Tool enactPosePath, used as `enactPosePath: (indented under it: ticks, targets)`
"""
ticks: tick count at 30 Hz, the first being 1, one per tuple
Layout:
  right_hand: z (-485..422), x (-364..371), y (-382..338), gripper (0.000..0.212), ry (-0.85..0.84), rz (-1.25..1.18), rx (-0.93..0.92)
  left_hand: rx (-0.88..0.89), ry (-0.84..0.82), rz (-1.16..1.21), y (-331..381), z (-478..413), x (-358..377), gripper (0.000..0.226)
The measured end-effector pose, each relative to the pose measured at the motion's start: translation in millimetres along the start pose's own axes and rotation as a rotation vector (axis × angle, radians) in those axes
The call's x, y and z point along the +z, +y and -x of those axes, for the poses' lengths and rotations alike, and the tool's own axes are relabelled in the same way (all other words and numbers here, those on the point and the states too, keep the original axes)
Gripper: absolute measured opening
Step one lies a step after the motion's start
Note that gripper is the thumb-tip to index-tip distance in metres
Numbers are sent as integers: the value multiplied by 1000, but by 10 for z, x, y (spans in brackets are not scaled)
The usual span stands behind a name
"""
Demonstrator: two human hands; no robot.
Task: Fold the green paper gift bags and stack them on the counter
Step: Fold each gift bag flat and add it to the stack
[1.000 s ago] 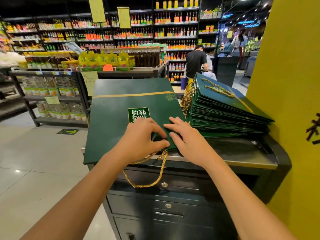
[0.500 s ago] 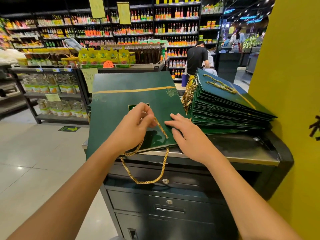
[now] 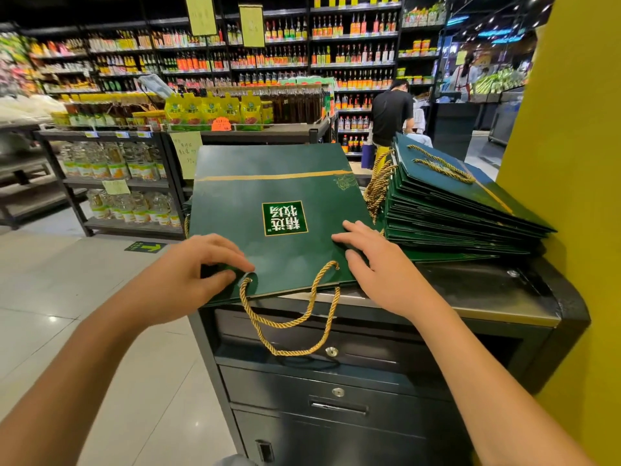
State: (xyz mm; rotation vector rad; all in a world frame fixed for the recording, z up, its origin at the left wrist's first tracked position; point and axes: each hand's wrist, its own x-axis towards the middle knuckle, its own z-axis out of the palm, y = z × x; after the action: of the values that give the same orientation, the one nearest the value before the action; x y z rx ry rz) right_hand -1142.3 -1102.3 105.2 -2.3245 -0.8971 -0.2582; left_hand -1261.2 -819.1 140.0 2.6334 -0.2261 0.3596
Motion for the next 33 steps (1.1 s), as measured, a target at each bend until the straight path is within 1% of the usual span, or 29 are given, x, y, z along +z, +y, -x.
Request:
enactPosePath:
  ticks: [2, 7, 10, 12, 14, 19, 21, 23, 25, 27, 28, 29, 30, 31, 32, 33]
  targets:
    - [3, 1, -4, 42, 1, 3, 0, 36, 13, -31, -13, 51, 53, 30]
    - [15, -12, -25, 42, -2, -8, 7, 68, 119, -61, 14, 39, 157, 17]
    - [19, -22, -27, 42, -1, -8, 9, 24, 158, 13, 30, 37, 198, 11]
    - [19, -17, -28, 42, -2, -4, 9, -29, 192, 170, 50, 47, 218, 9]
    - [18, -10, -26, 42, -2, 1, 9, -61, 242, 381, 81, 57, 218, 9]
    - [17, -5, -24, 41, 3, -1, 10, -167, 454, 919, 130, 42, 129, 14]
    - [12, -6, -25, 41, 4, -2, 12, -169, 495, 1109, 108, 33, 80, 13]
    - [9, -7, -26, 42, 6, -5, 14, -144, 515, 1208, 89, 44, 61, 9]
    - [13, -10, -27, 42, 5, -5, 15, -129, 478, 1177, 77, 80, 70, 11]
    - [19, -7, -26, 42, 10, -4, 15, -114, 425, 1127, 59, 108, 83, 25]
    - [23, -6, -24, 41, 13, -5, 15, -126, 427, 1128, 66, 116, 80, 33]
    - [26, -7, -23, 41, 15, -7, 15, -155, 469, 1096, 57, 115, 84, 34]
    - [28, -9, -22, 41, 17, -11, 15, -197, 542, 985, 31, 102, 91, 30]
    - [30, -11, -20, 41, 20, -16, 15, -242, 618, 791, -15, 75, 106, 21]
    - [34, -13, -18, 40, 24, -20, 15, -283, 651, 607, -40, 52, 121, 15]
    - [41, -16, -18, 39, 30, -25, 14, -317, 643, 481, -72, 26, 150, 19]
